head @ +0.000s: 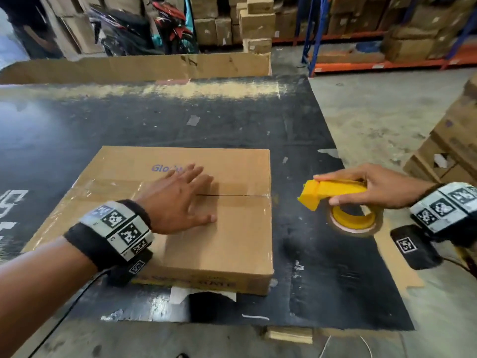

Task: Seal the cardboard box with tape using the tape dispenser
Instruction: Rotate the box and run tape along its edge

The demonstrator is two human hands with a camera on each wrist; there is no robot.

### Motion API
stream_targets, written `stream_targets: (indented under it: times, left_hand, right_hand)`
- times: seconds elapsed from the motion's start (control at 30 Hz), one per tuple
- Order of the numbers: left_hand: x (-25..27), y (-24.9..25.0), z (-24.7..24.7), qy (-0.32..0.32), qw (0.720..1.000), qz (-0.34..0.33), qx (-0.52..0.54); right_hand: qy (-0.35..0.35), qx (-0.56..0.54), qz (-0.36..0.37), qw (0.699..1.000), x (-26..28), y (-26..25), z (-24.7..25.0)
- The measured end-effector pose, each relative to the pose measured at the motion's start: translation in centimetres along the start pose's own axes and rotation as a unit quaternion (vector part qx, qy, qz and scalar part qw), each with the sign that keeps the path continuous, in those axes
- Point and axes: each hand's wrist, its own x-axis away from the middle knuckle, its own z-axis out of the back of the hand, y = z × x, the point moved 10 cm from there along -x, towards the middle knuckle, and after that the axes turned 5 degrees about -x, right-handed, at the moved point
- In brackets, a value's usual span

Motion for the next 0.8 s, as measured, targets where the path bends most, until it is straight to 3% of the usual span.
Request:
stream_targets:
  times: [0.13,0.23,0.33,0.47,0.53,0.63,0.7,0.8]
  left_hand:
    - [-2.1,10.8,4.2,0.07,0.975,-0.213,-0.002]
    - [-3.6,15.3,2.8,0.029,0.958,-0.275,-0.073]
    - [-4.8,16.4,1.8,-0.014,0.958,-0.268,-0.1]
    - [-6.8,15.4,5.6,0.01,0.971,-0.207,0.121]
    - [-7.4,15.0,7.1,-0.011,0.942,-0.169,0.289]
    - [-7.6,15.1,7.6,-0.078,0.851,-0.102,0.509]
    - [-7.3,15.5,8.0,-0.097,0.818,-0.104,0.558]
    - [-7.1,15.5,9.0,-0.088,0.806,-0.135,0.569]
  right_hand:
    - [0.104,-0.072,0.024,0.992,2.7,-1.1,1.1]
    - [0.171,-0.109,0.037,0.978,5.4,-0.9,0.6]
    - [0.23,-0.177,0.054,0.955,8.0,-0.6,-0.7]
    - [0.33,-0.236,0.08,0.91,10.9,-1.4,-2.2]
    - [0.365,-0.245,0.088,0.894,11.9,-2.4,-2.9]
    - [0.415,-0.224,0.085,0.878,13.0,-4.1,-3.6]
    - [0.436,-0.212,0.084,0.871,13.5,-5.3,-4.1]
    - [0.461,-0.198,0.083,0.861,13.8,-7.0,-4.8]
